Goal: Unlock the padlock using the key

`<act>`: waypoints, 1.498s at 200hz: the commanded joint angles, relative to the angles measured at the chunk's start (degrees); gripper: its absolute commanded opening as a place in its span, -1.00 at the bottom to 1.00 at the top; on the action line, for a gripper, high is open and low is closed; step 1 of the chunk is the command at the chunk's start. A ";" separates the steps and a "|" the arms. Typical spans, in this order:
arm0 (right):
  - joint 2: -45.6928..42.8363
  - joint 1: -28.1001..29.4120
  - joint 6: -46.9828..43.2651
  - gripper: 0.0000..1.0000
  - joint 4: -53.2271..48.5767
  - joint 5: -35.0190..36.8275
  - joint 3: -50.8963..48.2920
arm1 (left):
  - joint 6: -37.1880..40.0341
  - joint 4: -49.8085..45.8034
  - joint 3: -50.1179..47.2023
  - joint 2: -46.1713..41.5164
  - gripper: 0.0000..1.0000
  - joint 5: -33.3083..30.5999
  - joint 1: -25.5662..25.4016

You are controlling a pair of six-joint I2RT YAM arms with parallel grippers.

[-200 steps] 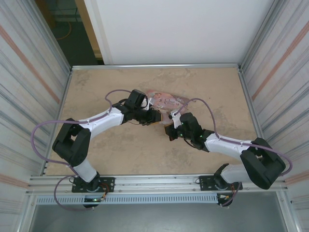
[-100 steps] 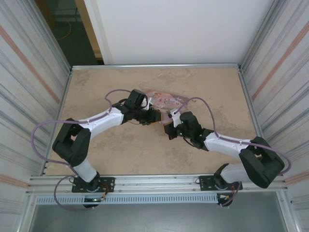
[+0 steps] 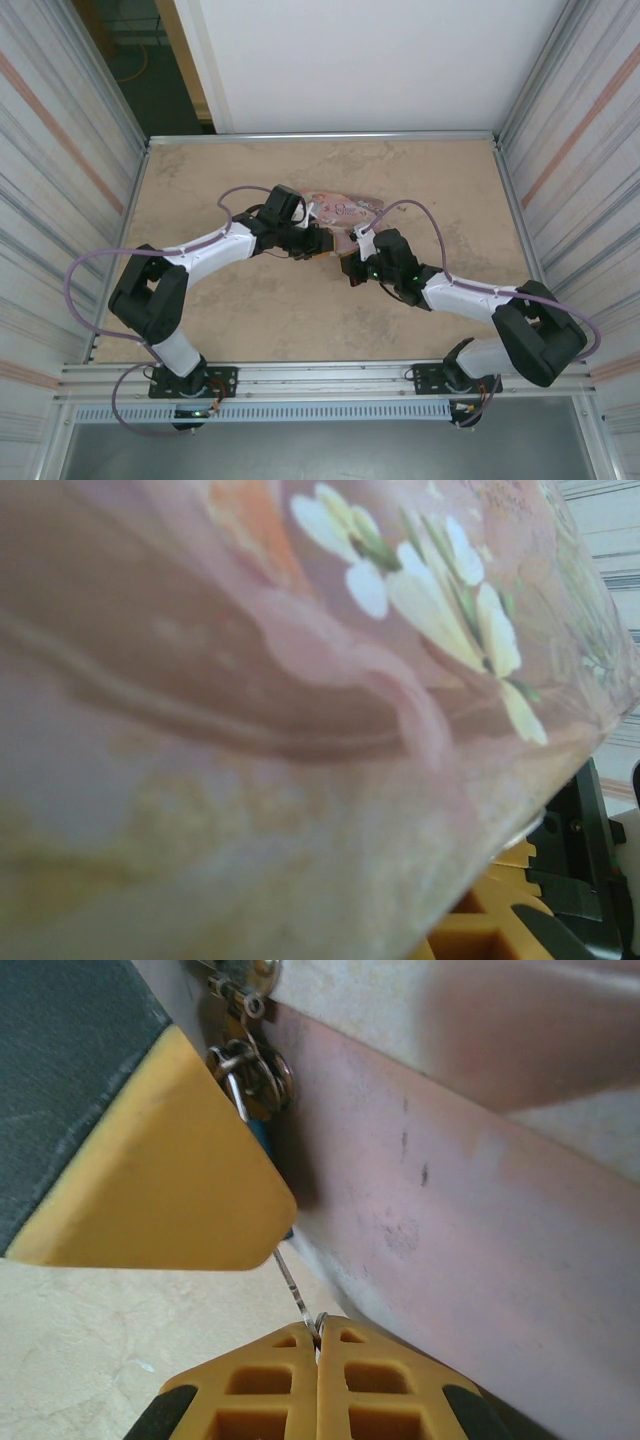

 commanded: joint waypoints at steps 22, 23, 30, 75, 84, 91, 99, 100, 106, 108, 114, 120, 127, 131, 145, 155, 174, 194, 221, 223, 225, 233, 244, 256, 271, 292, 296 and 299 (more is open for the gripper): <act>0.71 -0.63 0.62 -1.00 6.38 -1.61 1.81 | -0.11 1.89 0.89 -0.54 -0.95 4.31 -0.35; 0.75 -0.66 0.62 -1.00 6.46 -1.64 1.76 | -0.11 1.89 0.84 -0.56 -0.95 4.38 -0.35; 0.72 -0.64 0.62 -1.00 7.10 -1.97 1.64 | -0.13 1.85 0.85 -0.51 -0.95 4.38 -0.33; 0.94 -0.62 0.18 -1.00 9.24 -1.85 1.90 | -0.30 2.07 0.80 -0.41 -0.95 4.80 -0.35; 0.91 -0.68 0.10 -1.00 9.70 -1.93 2.06 | -0.28 2.02 0.80 -0.41 -0.96 4.80 -0.29; 1.03 -0.63 0.01 -1.00 10.04 -2.17 2.30 | -0.28 2.07 0.74 -0.41 -0.96 4.80 -0.32; 1.09 -0.70 0.01 -1.00 10.30 -2.62 2.66 | -0.29 2.07 0.71 -0.49 -0.96 4.71 -0.35; 1.12 -0.73 0.01 -1.00 10.31 -2.68 2.71 | -0.28 2.07 0.71 -0.45 -0.96 4.76 -0.35; 1.27 -0.71 -0.08 -1.00 10.39 -3.17 3.04 | -0.33 2.07 0.68 -0.49 -0.96 4.87 -0.27; 1.24 -0.82 -0.08 -1.00 10.40 -3.30 3.14 | -0.29 2.05 0.66 -0.56 -0.96 4.89 -0.33; 1.45 -0.84 -0.08 -1.00 10.40 -3.66 3.44 | -0.35 2.08 0.60 -0.52 -0.96 4.88 -0.28; 1.57 -0.80 -0.16 -1.00 10.55 -3.93 3.71 | -0.37 2.08 0.61 -0.51 -0.96 4.86 -0.30; 1.72 -0.96 -0.17 -1.00 10.82 -4.11 3.90 | -0.37 2.00 0.63 -0.54 -0.96 4.88 -0.31; 1.68 -0.89 -0.17 -1.00 11.11 -4.20 4.03 | -0.37 2.02 0.63 -0.58 -0.96 4.92 -0.35; 1.69 -1.03 0.05 -1.00 12.16 -4.38 4.46 | -0.47 2.03 0.54 -0.63 -0.96 5.11 -0.32; 1.73 -1.15 0.42 -1.00 13.03 -4.78 4.73 | -0.63 2.25 0.45 -0.58 -0.96 5.28 -0.33; 1.50 -1.28 1.21 -1.00 14.73 -5.43 5.29 | -0.99 2.83 0.11 -0.63 -0.96 5.62 -0.31; 1.41 -1.34 1.85 -1.00 15.32 -6.07 6.34 | -1.60 3.94 -0.33 -0.58 -0.96 6.04 -0.19; 1.74 -1.35 1.74 -1.00 14.46 -5.91 6.42 | -2.79 6.40 -1.54 -0.48 -0.96 6.65 0.34; 1.86 -1.31 1.72 -1.00 14.34 -5.85 6.34 | -2.82 6.45 -1.61 -0.45 -0.96 6.65 0.39; 1.89 -1.34 1.69 -1.00 14.18 -5.71 6.32 | -2.83 6.47 -1.69 -0.42 -0.96 6.61 0.47; 2.22 -1.38 1.46 -1.00 13.40 -5.48 5.94 | -2.75 6.47 -1.88 -0.34 -0.96 6.41 0.50; 2.83 -1.33 1.24 -1.00 12.52 -5.03 5.43 | -2.49 6.30 -2.05 -0.09 -0.96 6.06 0.53; 3.71 -1.36 1.15 -1.00 12.17 -4.63 4.48 | -2.13 6.42 -2.40 0.49 -0.95 5.73 0.66; 5.21 -1.44 1.15 -1.00 11.92 -4.20 3.51 | -1.97 7.10 -2.91 1.49 -0.93 5.67 0.70; 7.60 -1.52 1.24 -1.00 11.89 -3.85 2.54 | -2.47 8.79 -3.67 3.42 -0.91 5.63 1.03; 8.02 -1.55 1.19 -1.00 11.94 -3.79 2.36 | -2.56 9.00 -3.76 3.61 -0.91 5.53 1.04; 8.38 -1.49 1.28 -1.00 11.95 -3.78 2.26 | -2.57 9.15 -3.77 3.91 -0.90 5.46 1.01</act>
